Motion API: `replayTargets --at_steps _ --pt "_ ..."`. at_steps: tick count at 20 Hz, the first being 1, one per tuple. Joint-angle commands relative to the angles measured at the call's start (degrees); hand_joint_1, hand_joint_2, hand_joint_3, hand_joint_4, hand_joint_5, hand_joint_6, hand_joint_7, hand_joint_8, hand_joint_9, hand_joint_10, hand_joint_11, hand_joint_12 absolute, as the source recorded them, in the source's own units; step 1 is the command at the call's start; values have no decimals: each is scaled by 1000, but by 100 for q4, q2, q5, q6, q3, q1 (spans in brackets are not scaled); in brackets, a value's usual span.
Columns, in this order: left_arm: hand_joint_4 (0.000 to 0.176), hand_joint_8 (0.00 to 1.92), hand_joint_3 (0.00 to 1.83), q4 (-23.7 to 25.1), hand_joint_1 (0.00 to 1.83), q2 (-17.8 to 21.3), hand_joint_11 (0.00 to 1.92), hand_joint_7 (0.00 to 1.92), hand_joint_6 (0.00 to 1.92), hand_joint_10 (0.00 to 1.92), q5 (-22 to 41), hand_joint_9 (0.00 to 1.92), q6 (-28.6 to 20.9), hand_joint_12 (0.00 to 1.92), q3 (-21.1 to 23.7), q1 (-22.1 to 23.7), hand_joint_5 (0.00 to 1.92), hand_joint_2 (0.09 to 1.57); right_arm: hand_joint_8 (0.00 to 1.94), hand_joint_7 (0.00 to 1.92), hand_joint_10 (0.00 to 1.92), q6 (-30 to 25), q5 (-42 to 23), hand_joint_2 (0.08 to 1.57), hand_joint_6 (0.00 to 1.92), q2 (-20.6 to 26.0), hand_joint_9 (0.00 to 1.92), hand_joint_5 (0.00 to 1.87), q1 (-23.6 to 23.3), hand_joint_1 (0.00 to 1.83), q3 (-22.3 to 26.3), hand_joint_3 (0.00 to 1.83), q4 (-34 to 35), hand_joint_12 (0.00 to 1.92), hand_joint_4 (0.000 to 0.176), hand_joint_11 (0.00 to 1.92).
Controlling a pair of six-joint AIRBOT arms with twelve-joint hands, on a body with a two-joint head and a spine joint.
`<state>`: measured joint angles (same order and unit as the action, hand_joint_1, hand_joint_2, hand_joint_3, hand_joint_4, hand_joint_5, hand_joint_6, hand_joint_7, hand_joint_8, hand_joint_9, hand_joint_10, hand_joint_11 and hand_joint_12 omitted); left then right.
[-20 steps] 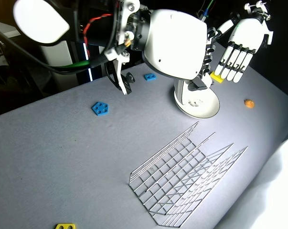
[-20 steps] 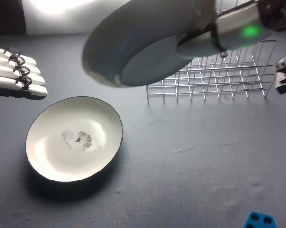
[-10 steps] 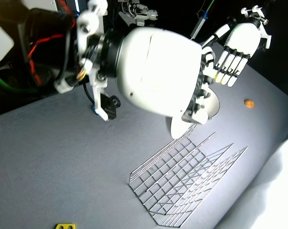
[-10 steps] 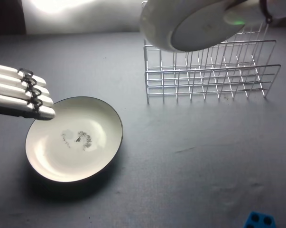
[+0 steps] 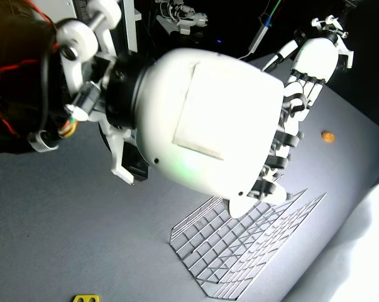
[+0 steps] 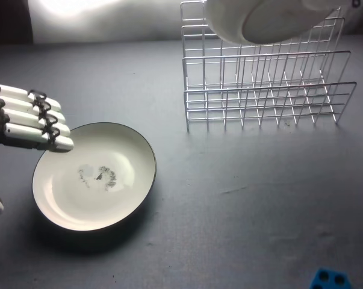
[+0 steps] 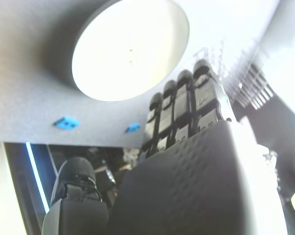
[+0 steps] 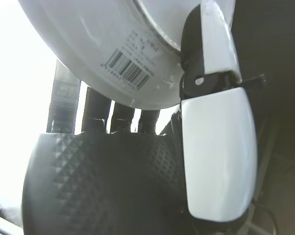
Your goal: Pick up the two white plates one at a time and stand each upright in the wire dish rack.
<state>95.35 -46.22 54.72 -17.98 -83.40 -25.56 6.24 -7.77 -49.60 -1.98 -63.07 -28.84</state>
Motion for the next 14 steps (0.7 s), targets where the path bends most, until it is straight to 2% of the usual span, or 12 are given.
replayTargets --at_steps 1,3,7,9,12,14 --pt "0 5 0 -398 0 20 9 65 3 5 58 38 6 44 -10 -26 64 1125 783 1081 4 -59 -575 1075 868 43 1235 1079 -152 1235 -23 0 22 955 28 778" --pt "0 1 0 -398 0 -15 0 59 0 0 10 29 5 43 -33 -226 58 1122 777 1090 3 229 -380 1074 874 10 1230 1071 -236 1234 -33 0 16 954 31 770" --pt "0 10 0 -438 0 -88 17 71 9 8 -34 39 1 20 -77 -566 65 1128 804 1076 0 459 -95 1082 907 -176 1221 1048 -499 1230 -201 0 16 938 32 759" --pt "0 4 0 -469 0 -106 5 61 2 4 -43 31 1 16 -82 -624 53 1126 769 1093 3 563 364 1074 877 -376 1229 1070 -714 1234 -380 0 15 934 31 784" --pt "0 2 0 -467 0 -144 11 61 3 1 -92 30 1 22 -105 -638 60 1126 847 1043 3 757 1290 1090 928 -724 1211 1043 -1059 1226 -665 1 15 961 28 761" --pt "0 1 0 -467 0 -159 7 58 2 0 -153 27 1 21 -118 -695 58 1127 856 1038 3 1020 1552 1092 934 -847 1207 1039 -1177 1226 -707 1 14 967 28 757"
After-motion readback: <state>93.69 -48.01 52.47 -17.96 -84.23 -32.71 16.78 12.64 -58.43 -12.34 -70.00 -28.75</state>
